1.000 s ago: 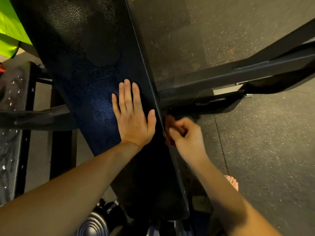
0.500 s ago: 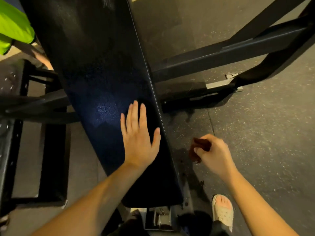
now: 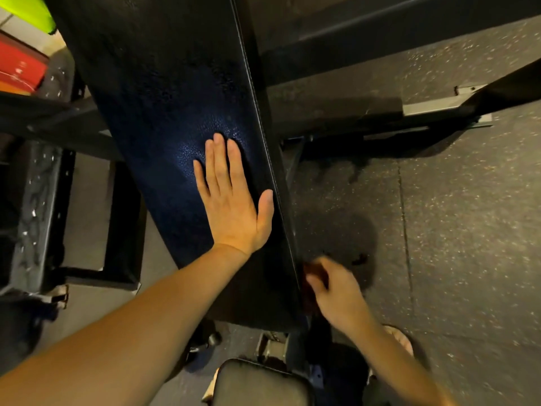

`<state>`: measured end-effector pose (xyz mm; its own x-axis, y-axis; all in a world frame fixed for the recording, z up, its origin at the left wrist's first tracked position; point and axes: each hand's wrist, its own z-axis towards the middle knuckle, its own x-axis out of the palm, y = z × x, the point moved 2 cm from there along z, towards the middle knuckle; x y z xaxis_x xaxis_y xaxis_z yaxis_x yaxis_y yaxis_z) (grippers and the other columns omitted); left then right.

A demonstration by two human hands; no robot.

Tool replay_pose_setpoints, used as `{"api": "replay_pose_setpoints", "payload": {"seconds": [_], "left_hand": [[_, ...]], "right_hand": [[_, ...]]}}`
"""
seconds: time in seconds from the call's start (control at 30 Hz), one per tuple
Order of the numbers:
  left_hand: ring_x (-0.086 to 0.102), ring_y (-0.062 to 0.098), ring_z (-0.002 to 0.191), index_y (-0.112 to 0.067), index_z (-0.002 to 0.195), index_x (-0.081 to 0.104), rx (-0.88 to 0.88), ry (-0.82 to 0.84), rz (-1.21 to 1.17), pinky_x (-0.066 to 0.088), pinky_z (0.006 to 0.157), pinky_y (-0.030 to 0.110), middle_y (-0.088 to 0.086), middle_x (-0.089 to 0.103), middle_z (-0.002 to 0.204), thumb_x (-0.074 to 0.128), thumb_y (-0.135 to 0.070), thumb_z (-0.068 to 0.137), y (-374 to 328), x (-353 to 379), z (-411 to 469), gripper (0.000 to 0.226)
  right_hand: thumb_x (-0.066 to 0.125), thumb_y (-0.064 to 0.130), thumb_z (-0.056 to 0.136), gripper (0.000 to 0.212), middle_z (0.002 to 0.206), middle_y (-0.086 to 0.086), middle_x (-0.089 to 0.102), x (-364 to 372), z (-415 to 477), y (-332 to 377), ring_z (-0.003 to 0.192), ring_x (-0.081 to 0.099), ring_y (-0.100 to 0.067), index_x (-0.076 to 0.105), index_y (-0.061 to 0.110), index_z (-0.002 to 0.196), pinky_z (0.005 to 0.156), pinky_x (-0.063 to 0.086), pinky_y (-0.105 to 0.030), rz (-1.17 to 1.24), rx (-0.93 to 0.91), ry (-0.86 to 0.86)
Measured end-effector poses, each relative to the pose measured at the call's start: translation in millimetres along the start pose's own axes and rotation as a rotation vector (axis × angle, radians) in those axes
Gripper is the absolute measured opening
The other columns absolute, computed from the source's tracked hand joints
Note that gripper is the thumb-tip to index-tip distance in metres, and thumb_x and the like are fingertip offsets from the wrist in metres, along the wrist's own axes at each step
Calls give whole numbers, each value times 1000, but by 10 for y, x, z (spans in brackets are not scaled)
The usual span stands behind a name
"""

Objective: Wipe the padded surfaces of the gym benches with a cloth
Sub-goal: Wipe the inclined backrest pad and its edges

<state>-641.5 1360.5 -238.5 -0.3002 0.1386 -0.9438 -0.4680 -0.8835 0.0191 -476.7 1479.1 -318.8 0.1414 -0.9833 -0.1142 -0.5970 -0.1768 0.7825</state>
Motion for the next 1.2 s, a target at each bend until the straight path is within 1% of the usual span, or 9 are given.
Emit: {"api": "replay_pose_setpoints", "payload": {"seconds": [0.07, 0.13, 0.27, 0.33, 0.47, 0.7, 0.9, 1.07, 1.2], "left_hand": [[9, 42, 156, 8, 157, 17, 3, -1, 7, 5, 125, 61, 30, 14, 165, 32, -48, 98, 6, 1, -12, 82], [10, 42, 156, 8, 157, 17, 9, -3, 10, 6, 125, 62, 30, 14, 165, 31, -48, 98, 9, 10, -3, 82], [10, 43, 155, 8, 156, 18, 8, 3, 24, 7, 124, 63, 31, 14, 165, 30, -49, 99, -2, 7, 2, 82], [11, 43, 155, 9, 156, 19, 12, 3, 15, 8, 124, 64, 31, 15, 165, 31, -49, 98, 3, 16, 2, 83], [12, 43, 155, 9, 156, 20, 4, -8, 5, 8, 124, 64, 31, 16, 164, 31, -49, 97, -3, 16, 0, 83], [11, 43, 155, 8, 156, 19, 10, 3, 19, 7, 124, 63, 31, 15, 164, 30, -50, 96, 8, 26, 2, 84], [12, 43, 155, 8, 156, 19, 11, -3, 20, 8, 125, 62, 30, 17, 164, 18, -56, 101, -7, 20, 0, 84], [14, 45, 154, 9, 155, 21, 19, -5, 43, 9, 124, 63, 31, 18, 164, 17, -57, 102, -4, 21, 5, 85], [14, 45, 154, 9, 155, 21, 20, -9, 30, 10, 124, 64, 31, 18, 163, 17, -57, 102, -10, 27, -1, 85]], "right_hand": [[59, 19, 100, 23, 89, 15, 64, 33, -27, -57, 94, 67, -5, 56, 41, 92, 83, 52, -23, -12, 35, 5], [59, 20, 100, 17, 95, 12, 66, -135, 196, 276, 93, 66, -2, 60, 36, 100, 88, 56, -30, 116, -66, -115], [59, 19, 100, 14, 97, 13, 67, -462, 466, 1003, 93, 66, 3, 63, 27, 110, 83, 55, -18, 290, -324, -292], [57, 20, 101, 16, 99, 11, 68, -280, 344, 717, 94, 66, 3, 63, 29, 113, 87, 57, -24, 312, -220, -255], [56, 16, 101, 18, 94, 8, 67, 93, 17, -54, 89, 67, -4, 62, 33, 101, 88, 59, -41, 79, 112, -12], [58, 18, 101, 17, 100, 9, 69, -265, 347, 685, 97, 67, -2, 65, 24, 115, 87, 55, -24, 340, -221, -244], [55, 20, 102, 20, 97, 11, 62, 210, -82, -242, 92, 64, -5, 57, 40, 100, 90, 58, -41, 49, 216, 54], [57, 19, 101, 15, 104, 13, 64, -17, 180, 232, 100, 62, 0, 63, 26, 114, 89, 51, -21, 200, -63, -177], [52, 21, 104, 24, 97, 19, 53, 250, -162, -238, 101, 58, -3, 56, 32, 125, 91, 49, -26, 16, 209, 49]]}}
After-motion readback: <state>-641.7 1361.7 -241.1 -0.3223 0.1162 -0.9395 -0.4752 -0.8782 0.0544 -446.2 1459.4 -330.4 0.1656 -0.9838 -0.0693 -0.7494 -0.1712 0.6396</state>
